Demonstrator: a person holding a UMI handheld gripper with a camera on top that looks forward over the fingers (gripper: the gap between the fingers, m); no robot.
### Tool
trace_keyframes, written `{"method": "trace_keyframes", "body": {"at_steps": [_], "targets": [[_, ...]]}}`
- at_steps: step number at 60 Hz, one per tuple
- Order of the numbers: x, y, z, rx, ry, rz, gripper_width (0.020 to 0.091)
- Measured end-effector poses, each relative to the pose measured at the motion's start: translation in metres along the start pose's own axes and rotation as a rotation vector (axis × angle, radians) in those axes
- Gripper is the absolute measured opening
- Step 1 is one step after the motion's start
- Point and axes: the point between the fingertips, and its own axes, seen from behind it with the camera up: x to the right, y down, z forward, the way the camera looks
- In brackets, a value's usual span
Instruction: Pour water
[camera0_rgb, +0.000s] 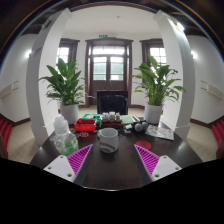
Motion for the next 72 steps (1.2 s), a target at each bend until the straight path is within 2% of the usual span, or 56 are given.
{"method": "trace_keyframes", "body": {"at_steps": [8,9,20,30,41,44,50,54,58,63,65,72], "targets": [[-0.029,0.005,-0.009,0.035,-0.077,0.001,0.0823],[-0.037,-0.015,-0.002,0.042,-0.088,-0.003,0.0824],[-0.080,-0.038,0.001,0.031,-0.193,-0.017,0.0827],[-0.057,-0.064,0.021,0.051,-0.187,-0.019,0.0829],[-0.034,-0.055,0.028,0.066,-0.203,0.032,0.0813],[-0.035,-0.048,0.031,0.066,-0.206,0.024,0.0765],[-0.035,-0.033,0.041,0.049,-0.163,-0.035,0.0525],[-0.044,-0.033,0.044,0.064,-0.162,-0.057,0.0486],[-0.066,-0.016,0.059,0.059,-0.157,-0.074,0.0403],[-0.079,-0.015,0.068,0.057,-0.144,-0.106,0.0325],[-0.072,-0.033,0.078,0.056,-0.145,-0.127,0.0318],[-0.093,-0.029,0.098,0.053,-0.154,-0.062,0.0318]]}}
